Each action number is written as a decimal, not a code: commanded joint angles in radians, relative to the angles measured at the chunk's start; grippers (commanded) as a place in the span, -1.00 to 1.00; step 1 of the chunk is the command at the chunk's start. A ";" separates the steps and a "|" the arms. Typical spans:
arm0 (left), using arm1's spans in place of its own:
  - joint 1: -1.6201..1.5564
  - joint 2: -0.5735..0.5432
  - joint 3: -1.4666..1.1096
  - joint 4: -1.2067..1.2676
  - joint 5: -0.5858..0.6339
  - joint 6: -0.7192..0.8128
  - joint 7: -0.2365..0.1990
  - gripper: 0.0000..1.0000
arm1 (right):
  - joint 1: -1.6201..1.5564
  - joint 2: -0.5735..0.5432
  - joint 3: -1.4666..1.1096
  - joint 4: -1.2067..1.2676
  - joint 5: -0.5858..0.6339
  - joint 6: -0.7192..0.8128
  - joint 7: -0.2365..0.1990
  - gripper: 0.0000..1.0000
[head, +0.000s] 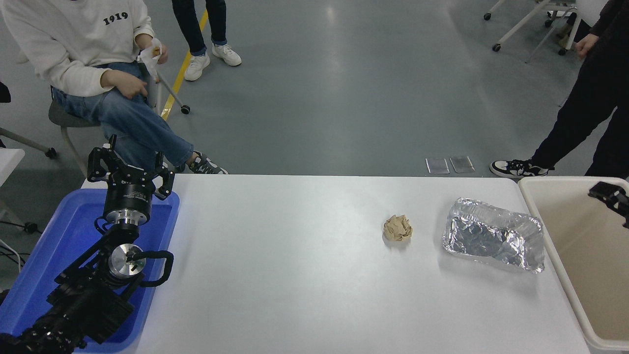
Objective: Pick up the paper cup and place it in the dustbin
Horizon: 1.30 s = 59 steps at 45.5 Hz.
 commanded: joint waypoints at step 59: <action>0.000 0.000 0.001 0.000 0.002 0.000 0.000 0.98 | 1.391 0.268 -1.342 0.996 0.080 0.156 0.007 1.00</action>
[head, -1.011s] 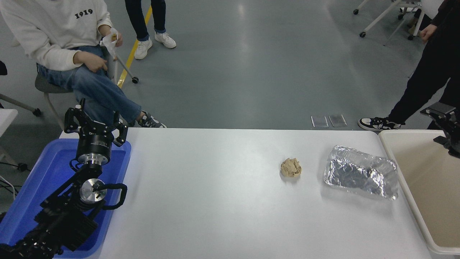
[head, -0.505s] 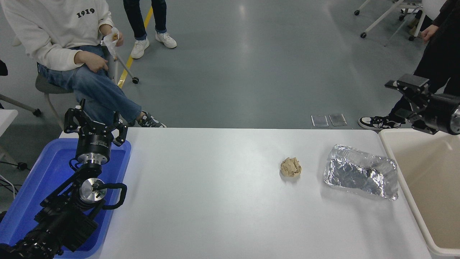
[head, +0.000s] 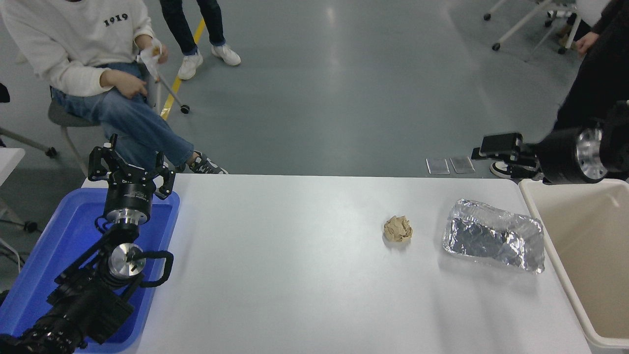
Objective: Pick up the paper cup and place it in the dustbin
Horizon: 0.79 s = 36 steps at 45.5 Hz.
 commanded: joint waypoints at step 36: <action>0.002 0.000 0.000 0.000 -0.002 0.000 0.000 0.98 | 0.459 0.642 -0.217 0.204 0.444 0.429 -0.006 1.00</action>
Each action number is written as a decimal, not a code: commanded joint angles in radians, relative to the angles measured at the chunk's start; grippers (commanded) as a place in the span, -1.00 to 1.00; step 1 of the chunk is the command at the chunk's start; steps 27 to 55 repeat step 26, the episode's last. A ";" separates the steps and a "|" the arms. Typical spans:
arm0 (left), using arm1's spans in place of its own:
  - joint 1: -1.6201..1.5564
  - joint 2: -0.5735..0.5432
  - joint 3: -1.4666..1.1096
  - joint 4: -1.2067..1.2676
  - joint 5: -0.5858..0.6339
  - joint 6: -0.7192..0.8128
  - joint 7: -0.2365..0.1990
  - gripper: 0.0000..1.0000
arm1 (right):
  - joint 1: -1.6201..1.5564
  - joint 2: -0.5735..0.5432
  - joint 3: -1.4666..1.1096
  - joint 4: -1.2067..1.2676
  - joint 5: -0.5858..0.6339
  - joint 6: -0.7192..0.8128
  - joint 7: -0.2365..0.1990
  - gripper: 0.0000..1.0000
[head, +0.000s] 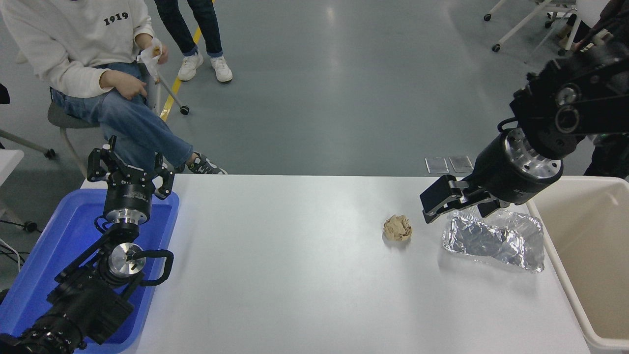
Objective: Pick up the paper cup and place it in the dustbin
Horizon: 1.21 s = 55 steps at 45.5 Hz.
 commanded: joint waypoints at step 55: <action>0.001 0.000 0.000 0.000 -0.001 0.000 0.000 0.98 | 0.067 0.049 -0.098 0.005 0.077 0.071 -0.004 1.00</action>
